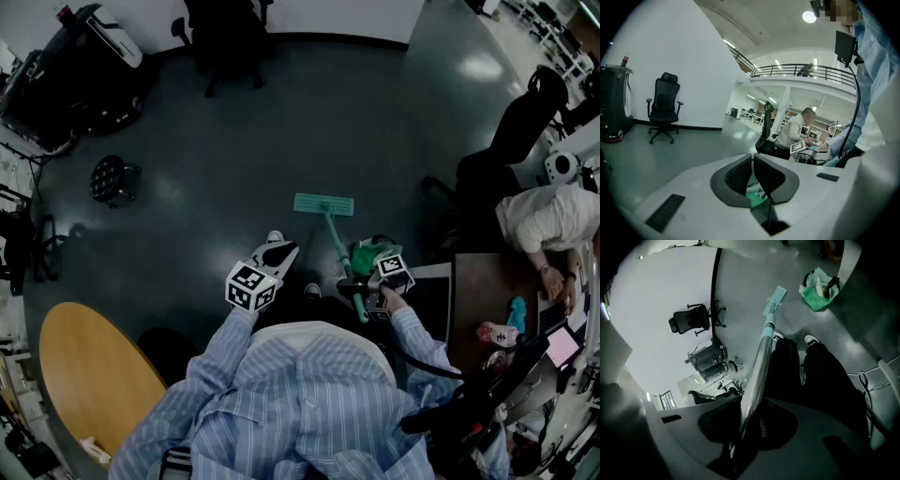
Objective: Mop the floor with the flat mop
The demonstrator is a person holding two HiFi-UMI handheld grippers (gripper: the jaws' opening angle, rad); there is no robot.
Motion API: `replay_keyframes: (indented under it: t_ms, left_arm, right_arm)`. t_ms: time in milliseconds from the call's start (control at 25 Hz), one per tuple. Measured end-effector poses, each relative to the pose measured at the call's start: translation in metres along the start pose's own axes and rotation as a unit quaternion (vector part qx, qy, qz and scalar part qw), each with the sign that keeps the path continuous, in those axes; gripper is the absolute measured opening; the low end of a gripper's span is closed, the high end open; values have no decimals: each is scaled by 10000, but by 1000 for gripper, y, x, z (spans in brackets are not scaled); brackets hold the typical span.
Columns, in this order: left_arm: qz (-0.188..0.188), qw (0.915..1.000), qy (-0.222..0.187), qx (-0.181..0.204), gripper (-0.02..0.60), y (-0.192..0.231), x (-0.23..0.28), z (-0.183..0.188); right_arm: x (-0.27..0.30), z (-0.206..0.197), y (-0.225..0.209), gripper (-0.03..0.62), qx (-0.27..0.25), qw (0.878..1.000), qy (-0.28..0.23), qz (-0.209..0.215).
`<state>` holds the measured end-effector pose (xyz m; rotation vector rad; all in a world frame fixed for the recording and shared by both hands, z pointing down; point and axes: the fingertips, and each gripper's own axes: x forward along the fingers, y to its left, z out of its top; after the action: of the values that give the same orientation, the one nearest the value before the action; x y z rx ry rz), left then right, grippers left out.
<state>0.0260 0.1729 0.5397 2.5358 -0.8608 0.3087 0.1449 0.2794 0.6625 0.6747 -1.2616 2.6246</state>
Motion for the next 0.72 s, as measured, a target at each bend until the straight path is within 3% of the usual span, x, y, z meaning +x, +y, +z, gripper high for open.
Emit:
replay_keyframes:
  t_ms: [160, 720]
  left_arm:
    - [8, 10000, -2, -6, 15, 4, -2, 1]
    - [-7, 10000, 34, 51, 15, 3, 6, 5]
  right_arm:
    - [2, -1, -5, 95, -97, 9997, 50, -200]
    - [-6, 1, -2, 95, -25, 9998, 140, -166]
